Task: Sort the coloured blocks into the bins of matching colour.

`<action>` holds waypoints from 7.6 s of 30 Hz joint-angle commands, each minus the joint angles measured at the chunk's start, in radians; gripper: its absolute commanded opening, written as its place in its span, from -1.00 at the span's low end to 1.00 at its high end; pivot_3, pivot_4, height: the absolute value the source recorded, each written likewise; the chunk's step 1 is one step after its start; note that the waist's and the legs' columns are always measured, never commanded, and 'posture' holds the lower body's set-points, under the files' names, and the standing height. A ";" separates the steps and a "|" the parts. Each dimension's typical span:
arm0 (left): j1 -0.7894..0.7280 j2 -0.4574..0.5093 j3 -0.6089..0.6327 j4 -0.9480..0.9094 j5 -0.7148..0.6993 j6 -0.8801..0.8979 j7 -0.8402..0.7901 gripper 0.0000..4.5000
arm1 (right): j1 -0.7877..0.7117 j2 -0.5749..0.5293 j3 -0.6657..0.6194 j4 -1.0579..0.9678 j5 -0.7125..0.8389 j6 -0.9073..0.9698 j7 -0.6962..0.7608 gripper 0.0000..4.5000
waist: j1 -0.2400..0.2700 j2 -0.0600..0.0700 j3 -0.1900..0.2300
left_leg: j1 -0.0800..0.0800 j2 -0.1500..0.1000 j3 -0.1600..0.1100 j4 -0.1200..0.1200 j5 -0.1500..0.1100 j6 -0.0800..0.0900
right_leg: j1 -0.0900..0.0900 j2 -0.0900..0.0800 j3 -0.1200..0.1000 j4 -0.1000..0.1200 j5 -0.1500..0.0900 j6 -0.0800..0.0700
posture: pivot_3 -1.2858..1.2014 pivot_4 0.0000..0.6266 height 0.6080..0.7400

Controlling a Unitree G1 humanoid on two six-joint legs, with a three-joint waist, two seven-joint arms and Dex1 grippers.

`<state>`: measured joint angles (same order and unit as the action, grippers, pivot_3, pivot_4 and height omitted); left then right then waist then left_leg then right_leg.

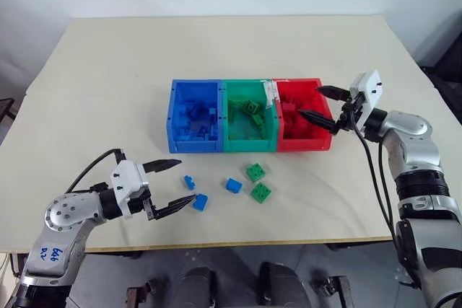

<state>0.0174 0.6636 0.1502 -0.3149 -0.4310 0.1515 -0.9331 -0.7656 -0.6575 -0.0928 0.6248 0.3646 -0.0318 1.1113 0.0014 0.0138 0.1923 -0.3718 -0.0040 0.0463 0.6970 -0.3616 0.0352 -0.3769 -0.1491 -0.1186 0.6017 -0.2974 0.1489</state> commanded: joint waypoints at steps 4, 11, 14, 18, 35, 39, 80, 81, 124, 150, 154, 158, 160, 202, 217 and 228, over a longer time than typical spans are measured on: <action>-0.032 -0.001 -0.026 0.021 -0.007 -0.014 -0.035 1.00 | 0.231 -0.109 -0.106 -0.264 0.110 0.010 0.182 0.98 | 0.008 0.000 0.000 | 0.000 -0.001 0.000 0.000 0.000 0.001 | 0.001 0.000 0.000 -0.001 0.000 0.000 | 0.03 -0.52 1.00; -0.098 -0.021 -0.063 0.102 0.035 -0.088 -0.053 1.00 | 0.522 -0.218 -0.159 -0.365 0.094 -0.078 0.304 0.98 | 0.020 0.000 0.000 | 0.002 0.000 0.004 0.001 0.000 0.001 | 0.001 0.000 0.001 -0.001 0.000 0.001 | 0.03 -0.52 1.00; -0.101 -0.024 -0.055 0.115 0.050 -0.134 -0.050 1.00 | 0.550 -0.212 -0.146 -0.384 0.095 -0.084 0.306 0.98 | 0.013 0.000 0.000 | 0.003 0.001 0.005 0.001 0.000 0.001 | 0.002 0.000 0.002 -0.001 0.000 0.001 | 0.03 -0.52 1.00; -0.062 -0.001 -0.028 0.108 0.034 -0.152 -0.066 1.00 | 0.546 -0.173 -0.044 -0.511 0.120 0.047 0.301 0.98 | 0.001 0.000 0.000 | 0.004 0.002 0.006 0.001 0.000 0.000 | 0.001 0.000 0.002 0.000 0.000 0.001 | 0.03 -0.52 1.00; 0.129 0.052 0.109 0.041 0.004 -0.148 -0.064 1.00 | 0.471 -0.002 0.302 -0.748 -0.040 0.389 0.029 0.98 | 0.011 0.000 0.000 | 0.001 0.000 0.001 0.000 -0.001 0.000 | 0.000 -0.001 0.001 -0.001 0.001 0.000 | 0.03 -0.52 1.00; 0.131 0.052 0.109 0.018 0.000 -0.133 -0.050 1.00 | 0.459 0.064 0.316 -0.744 -0.051 0.389 -0.023 0.90 | 0.003 -0.001 0.000 | 0.002 0.001 0.001 0.000 -0.001 -0.001 | 0.000 0.000 0.001 -0.001 0.001 0.000 | 0.03 -0.52 1.00; 0.115 -0.003 0.162 -0.057 -0.039 -0.067 0.071 1.00 | -0.175 0.275 0.165 -0.217 -0.067 0.320 -0.141 0.98 | -0.012 0.000 0.000 | -0.001 -0.001 0.002 -0.003 -0.001 0.000 | -0.006 0.000 0.002 0.005 0.000 -0.001 | 0.03 -0.52 1.00; 0.114 -0.005 0.162 -0.058 -0.045 -0.063 0.069 1.00 | -0.164 0.268 0.160 -0.234 -0.058 0.307 -0.116 0.98 | -0.013 0.000 0.000 | -0.001 0.000 0.003 -0.003 -0.001 0.000 | -0.006 0.000 0.002 0.005 0.000 -0.001 | 0.03 -0.52 1.00; 0.116 0.021 0.127 -0.063 -0.016 -0.062 0.039 1.00 | 0.020 0.194 0.311 0.059 -0.220 -0.169 0.378 0.98 | -0.018 0.000 0.000 | 0.002 0.001 0.002 0.000 -0.001 0.000 | 0.000 0.000 -0.001 -0.001 0.000 -0.001 | 0.03 -0.52 1.00; 0.116 -0.009 0.150 -0.052 -0.029 -0.070 0.079 1.00 | 0.061 0.190 0.133 -0.329 0.008 0.231 0.216 -0.35 | -0.029 0.000 0.000 | 0.002 0.001 0.001 0.001 -0.001 0.000 | 0.000 0.000 0.000 0.001 0.000 -0.001 | 0.03 -0.52 1.00; 0.103 -0.016 0.165 -0.028 -0.035 -0.071 0.090 1.00 | -0.090 0.233 0.097 -0.227 -0.026 0.241 0.057 -0.35 | -0.032 0.000 0.000 | 0.002 0.001 0.003 0.001 -0.001 -0.001 | -0.001 0.000 0.001 0.001 0.000 -0.001 | 0.03 -0.52 1.00; 0.097 -0.017 0.172 -0.020 -0.036 -0.061 0.094 1.00 | -0.218 0.266 0.107 -0.076 -0.091 0.196 -0.042 -0.35 | -0.033 0.000 0.000 | 0.002 0.001 0.003 0.000 -0.002 -0.001 | -0.003 0.000 0.001 0.003 0.000 -0.001 | 0.03 -0.52 1.00; 0.100 -0.016 0.177 -0.023 -0.038 -0.056 0.096 1.00 | -0.249 0.272 0.121 -0.022 -0.113 0.192 -0.050 -0.35 | -0.029 0.000 0.000 | 0.002 0.001 0.003 -0.001 -0.002 -0.001 | -0.003 0.000 0.001 0.004 0.000 -0.002 | 0.03 -0.52 1.00; -0.480 0.100 -0.367 0.139 0.192 0.083 -0.234 1.00 | 0.573 -0.090 -0.077 -0.600 0.116 0.066 0.261 0.99 | 0.015 0.000 0.000 | 0.001 0.000 0.005 0.001 -0.001 0.001 | 0.000 0.000 -0.001 0.001 0.000 -0.001 | 0.03 -0.52 1.00; -0.669 -0.122 -0.552 0.431 0.394 -0.008 -0.216 0.15 | 0.722 -0.122 -0.131 -0.777 0.173 0.153 0.196 1.00 | 0.028 -0.001 0.000 | 0.001 0.000 0.005 0.003 -0.001 0.001 | 0.000 0.001 -0.001 0.000 0.001 0.000 | 0.03 -0.52 1.00; -0.609 -0.144 -0.437 0.388 0.309 -0.090 -0.194 -0.58 | 0.714 -0.087 -0.114 -0.793 0.176 0.143 0.154 1.00 | 0.025 -0.001 0.000 | 0.001 0.000 0.005 0.003 -0.001 0.001 | 0.001 0.001 0.000 0.001 0.001 0.000 | 0.03 -0.52 1.00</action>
<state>-0.6082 0.5223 -0.3535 0.1258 -0.0605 0.0999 -1.1398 -0.0478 -0.7555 -0.1941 -0.1353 0.5179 0.1179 1.2809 0.0263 0.0132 0.1925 -0.3705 -0.0032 0.0510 0.7004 -0.3625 0.0366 -0.3761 -0.1481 -0.1192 0.6024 -0.2966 0.1490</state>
